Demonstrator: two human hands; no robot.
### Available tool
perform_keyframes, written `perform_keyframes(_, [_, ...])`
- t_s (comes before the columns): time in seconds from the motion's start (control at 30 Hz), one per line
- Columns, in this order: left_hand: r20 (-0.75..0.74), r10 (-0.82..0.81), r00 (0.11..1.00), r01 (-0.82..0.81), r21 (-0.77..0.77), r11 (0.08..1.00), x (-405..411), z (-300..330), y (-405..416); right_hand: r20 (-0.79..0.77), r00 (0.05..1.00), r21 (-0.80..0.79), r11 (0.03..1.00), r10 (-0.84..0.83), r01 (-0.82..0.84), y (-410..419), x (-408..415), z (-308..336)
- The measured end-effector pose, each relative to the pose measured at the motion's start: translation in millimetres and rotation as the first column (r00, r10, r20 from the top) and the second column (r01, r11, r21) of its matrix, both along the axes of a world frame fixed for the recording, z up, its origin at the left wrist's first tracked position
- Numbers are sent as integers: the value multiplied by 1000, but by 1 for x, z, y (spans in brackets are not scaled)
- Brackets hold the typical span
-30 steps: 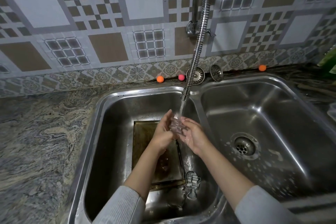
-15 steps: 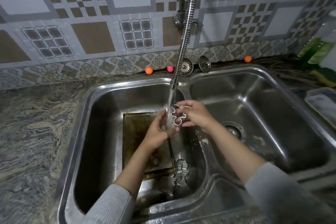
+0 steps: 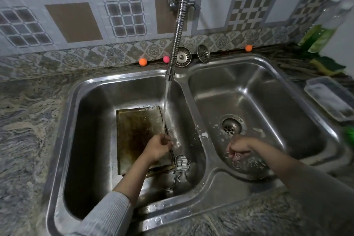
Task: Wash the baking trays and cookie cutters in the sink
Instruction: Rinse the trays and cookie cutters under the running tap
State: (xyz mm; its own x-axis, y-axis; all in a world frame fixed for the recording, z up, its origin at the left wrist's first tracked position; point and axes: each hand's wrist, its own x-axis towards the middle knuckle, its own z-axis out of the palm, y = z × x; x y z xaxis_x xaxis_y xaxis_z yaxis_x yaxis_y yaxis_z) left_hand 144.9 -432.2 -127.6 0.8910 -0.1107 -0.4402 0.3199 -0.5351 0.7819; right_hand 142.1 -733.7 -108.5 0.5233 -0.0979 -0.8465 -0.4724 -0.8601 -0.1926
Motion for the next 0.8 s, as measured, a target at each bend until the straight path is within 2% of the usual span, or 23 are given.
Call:
perform_keyframes(0.2, [-26,-124,992,126,118,985,-5,-10,7,79,982,-74,983,171,-165,7,4,-25])
perform_keyframes(0.27, [-39,-151,988,154,121,981,-7,-11,7,172,973,-123,983,157,-137,12,9,-14])
perform_keyframes(0.33, [-48,-185,981,190,118,975,-10,-12,7,347,935,-139,990,76,-29,20,16,3])
perform_keyframes(0.4, [-58,-246,968,250,82,965,-15,-12,5,564,823,-38,993,-70,111,31,21,21])
perform_keyframes(0.47, [-66,-340,938,344,48,938,-20,-15,-2,646,737,114,980,-198,163,47,23,37])
perform_keyframes(0.5, [-59,-401,914,405,80,911,-21,-16,-7,665,713,161,975,-221,152,54,22,43])
perform_keyframes(0.6, [-35,-586,809,558,357,749,-26,-15,-25,709,663,224,968,-240,111,73,18,56])
perform_keyframes(0.67, [-31,-648,761,581,477,660,-28,-16,-33,727,630,262,958,-273,113,80,18,59])
perform_keyframes(0.73, [-10,-643,766,557,510,655,-28,-17,-36,728,608,308,944,-316,121,85,19,61])
perform_keyframes(0.8, [17,-606,795,526,478,703,-25,-19,-32,734,579,344,929,-355,133,89,21,64])
